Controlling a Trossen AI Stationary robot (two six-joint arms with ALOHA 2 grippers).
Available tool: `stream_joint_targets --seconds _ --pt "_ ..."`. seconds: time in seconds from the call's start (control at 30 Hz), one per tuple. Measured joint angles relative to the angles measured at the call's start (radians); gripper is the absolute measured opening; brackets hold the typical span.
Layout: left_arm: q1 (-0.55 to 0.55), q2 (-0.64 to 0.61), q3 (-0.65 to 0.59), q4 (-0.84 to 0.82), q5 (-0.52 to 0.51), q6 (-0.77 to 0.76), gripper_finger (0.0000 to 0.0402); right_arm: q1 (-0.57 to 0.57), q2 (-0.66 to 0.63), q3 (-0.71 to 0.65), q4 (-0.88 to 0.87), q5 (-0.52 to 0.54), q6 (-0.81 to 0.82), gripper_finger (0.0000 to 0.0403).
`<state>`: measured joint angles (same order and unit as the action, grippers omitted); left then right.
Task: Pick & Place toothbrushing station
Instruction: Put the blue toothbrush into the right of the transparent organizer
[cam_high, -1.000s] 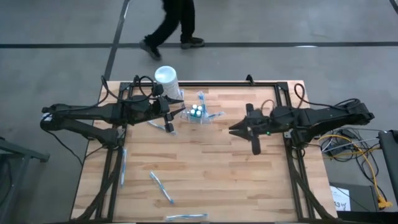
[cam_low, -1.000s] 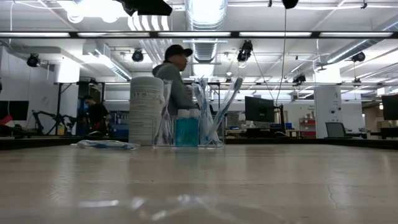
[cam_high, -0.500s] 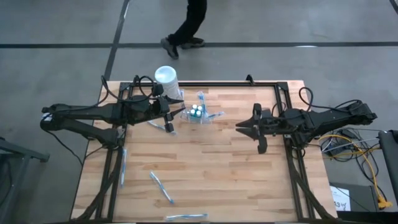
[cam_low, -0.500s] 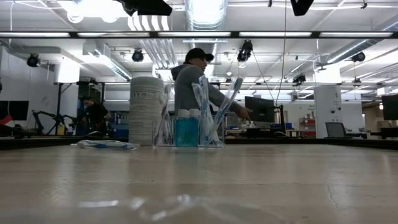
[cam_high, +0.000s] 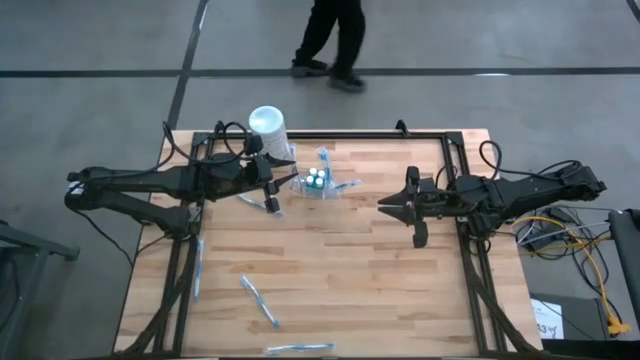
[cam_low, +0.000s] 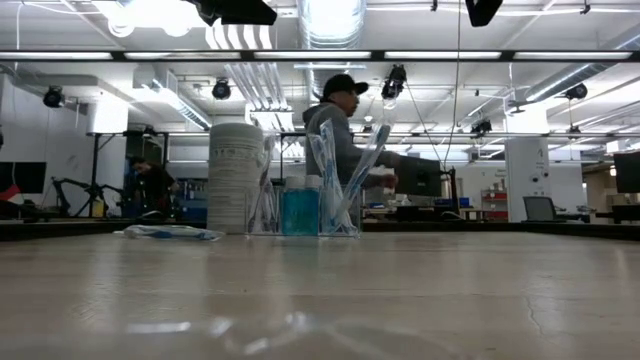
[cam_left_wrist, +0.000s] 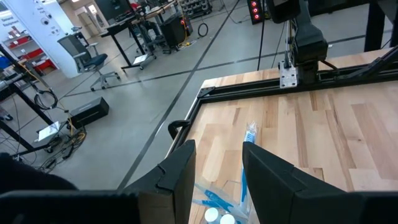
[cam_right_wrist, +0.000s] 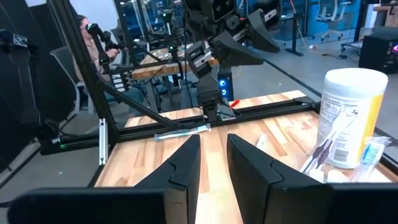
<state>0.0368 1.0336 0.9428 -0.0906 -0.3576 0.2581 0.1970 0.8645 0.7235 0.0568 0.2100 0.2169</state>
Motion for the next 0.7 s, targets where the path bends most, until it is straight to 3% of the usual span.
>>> stream_joint_targets --seconds 0.37,0.5,0.7 --pt "-0.001 -0.006 0.000 -0.102 0.028 -0.069 0.0138 0.000 0.014 0.001 0.002 0.000 0.000 0.0075" --pt "-0.009 -0.008 0.011 -0.317 0.063 -0.037 0.0138 0.000 0.022 0.001 0.000 0.000 0.000 0.0069" --pt "-0.009 -0.007 0.051 -0.443 0.147 -0.258 0.0138 0.000 0.022 0.001 0.000 0.000 0.000 0.0072"
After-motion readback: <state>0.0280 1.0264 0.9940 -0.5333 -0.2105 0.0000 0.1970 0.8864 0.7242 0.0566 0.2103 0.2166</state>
